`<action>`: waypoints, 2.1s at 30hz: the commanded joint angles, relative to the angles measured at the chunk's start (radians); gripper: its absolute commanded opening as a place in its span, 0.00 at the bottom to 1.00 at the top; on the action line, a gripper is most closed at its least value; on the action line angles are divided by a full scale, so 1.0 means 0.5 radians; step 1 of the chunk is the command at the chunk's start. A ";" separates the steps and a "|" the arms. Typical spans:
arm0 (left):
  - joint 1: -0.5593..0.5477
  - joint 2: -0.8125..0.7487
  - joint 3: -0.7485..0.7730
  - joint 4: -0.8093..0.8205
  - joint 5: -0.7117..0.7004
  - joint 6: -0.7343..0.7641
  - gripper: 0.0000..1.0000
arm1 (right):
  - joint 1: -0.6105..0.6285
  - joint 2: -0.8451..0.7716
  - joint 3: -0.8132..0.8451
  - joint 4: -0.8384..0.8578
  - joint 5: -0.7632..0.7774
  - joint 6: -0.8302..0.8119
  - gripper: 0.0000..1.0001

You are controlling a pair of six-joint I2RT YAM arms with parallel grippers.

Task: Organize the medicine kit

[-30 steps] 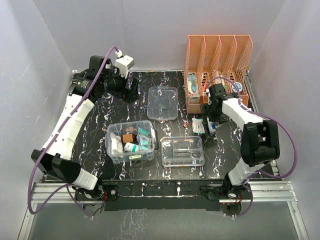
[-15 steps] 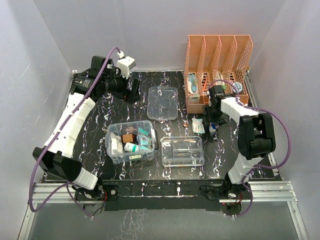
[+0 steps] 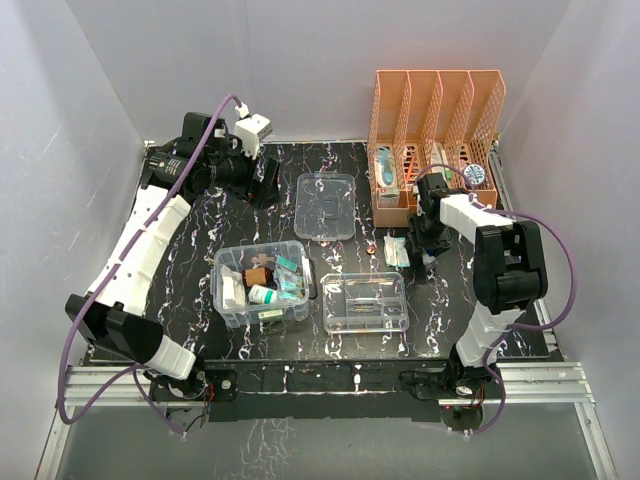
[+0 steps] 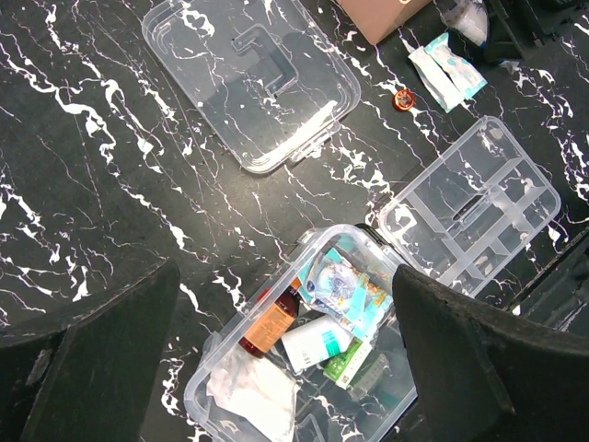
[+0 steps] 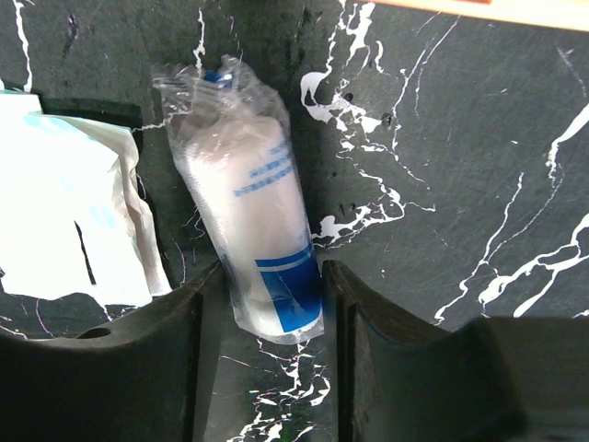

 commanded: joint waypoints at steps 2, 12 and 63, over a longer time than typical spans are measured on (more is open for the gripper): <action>0.010 -0.043 0.036 -0.026 0.055 0.013 0.99 | -0.012 0.038 0.084 0.005 -0.071 0.033 0.36; 0.010 -0.034 0.021 -0.022 0.060 0.013 0.99 | -0.012 -0.223 0.145 -0.115 -0.066 0.085 0.23; 0.011 0.032 -0.020 -0.065 0.026 -0.045 0.99 | 1.185 -0.578 0.079 -0.335 -0.213 -0.659 0.11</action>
